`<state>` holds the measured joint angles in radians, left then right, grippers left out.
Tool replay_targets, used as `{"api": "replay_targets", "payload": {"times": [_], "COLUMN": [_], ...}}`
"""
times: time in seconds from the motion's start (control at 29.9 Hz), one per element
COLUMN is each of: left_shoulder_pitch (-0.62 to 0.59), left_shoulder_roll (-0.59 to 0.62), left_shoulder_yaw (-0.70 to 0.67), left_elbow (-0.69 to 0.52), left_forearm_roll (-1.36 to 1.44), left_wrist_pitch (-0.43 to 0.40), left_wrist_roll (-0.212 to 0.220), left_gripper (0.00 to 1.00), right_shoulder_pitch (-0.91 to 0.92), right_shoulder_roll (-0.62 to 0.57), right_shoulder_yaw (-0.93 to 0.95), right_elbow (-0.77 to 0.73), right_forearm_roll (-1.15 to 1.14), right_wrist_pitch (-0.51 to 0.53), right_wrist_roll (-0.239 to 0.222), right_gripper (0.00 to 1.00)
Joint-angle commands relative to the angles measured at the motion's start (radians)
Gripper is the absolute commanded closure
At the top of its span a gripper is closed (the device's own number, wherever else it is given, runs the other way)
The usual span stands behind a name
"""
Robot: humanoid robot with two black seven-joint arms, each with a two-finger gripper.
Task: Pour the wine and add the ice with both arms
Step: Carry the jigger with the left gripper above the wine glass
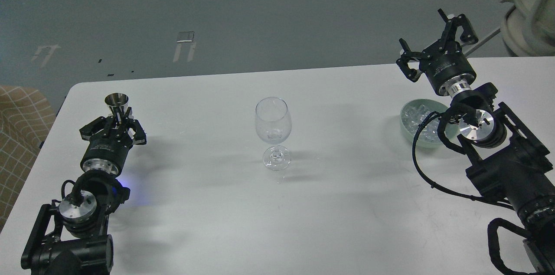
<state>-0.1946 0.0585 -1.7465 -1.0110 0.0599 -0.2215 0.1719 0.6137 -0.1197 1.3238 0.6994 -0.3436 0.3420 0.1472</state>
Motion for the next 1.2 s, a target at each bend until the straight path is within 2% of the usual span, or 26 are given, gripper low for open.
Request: {"api": "replay_targets", "payload": {"times": [0.0, 0.3, 0.37, 0.57, 0.94, 1.17], "left_shoulder_pitch": [0.017, 0.070, 0.089, 0.095, 0.115, 0.162], "left_shoulder_roll": [-0.019, -0.058, -0.058, -0.058, -0.058, -0.058], "left_shoulder_yaw": [0.005, 0.013, 0.015, 0.048, 0.173, 0.228], "left_elbow": [-0.078, -0.302, -0.378, -0.504, -0.647, -0.698], "left_forearm_roll": [0.000, 0.001, 0.001, 0.001, 0.015, 0.020], "left_wrist_pitch": [0.031, 0.122, 0.171, 0.266, 0.346, 0.355], "left_wrist_roll": [0.001, 0.044, 0.057, 0.095, 0.110, 0.118], "left_gripper": [0.90, 0.92, 0.92, 0.92, 0.92, 0.92], "right_shoulder_pitch": [0.001, -0.009, -0.009, -0.011, -0.015, -0.028], "right_shoulder_roll": [0.002, -0.008, -0.008, -0.005, -0.008, -0.008], "right_shoulder_yaw": [0.000, 0.002, 0.000, 0.000, 0.002, 0.003], "right_elbow": [-0.001, 0.002, 0.002, 0.000, 0.000, 0.000], "right_forearm_roll": [0.000, 0.002, 0.002, 0.002, 0.002, 0.002], "right_wrist_pitch": [0.000, 0.000, 0.000, 0.000, 0.003, 0.003], "right_wrist_roll": [0.000, 0.000, 0.000, 0.000, 0.000, 0.000], "right_gripper": [0.00, 0.00, 0.00, 0.00, 0.00, 0.00]}}
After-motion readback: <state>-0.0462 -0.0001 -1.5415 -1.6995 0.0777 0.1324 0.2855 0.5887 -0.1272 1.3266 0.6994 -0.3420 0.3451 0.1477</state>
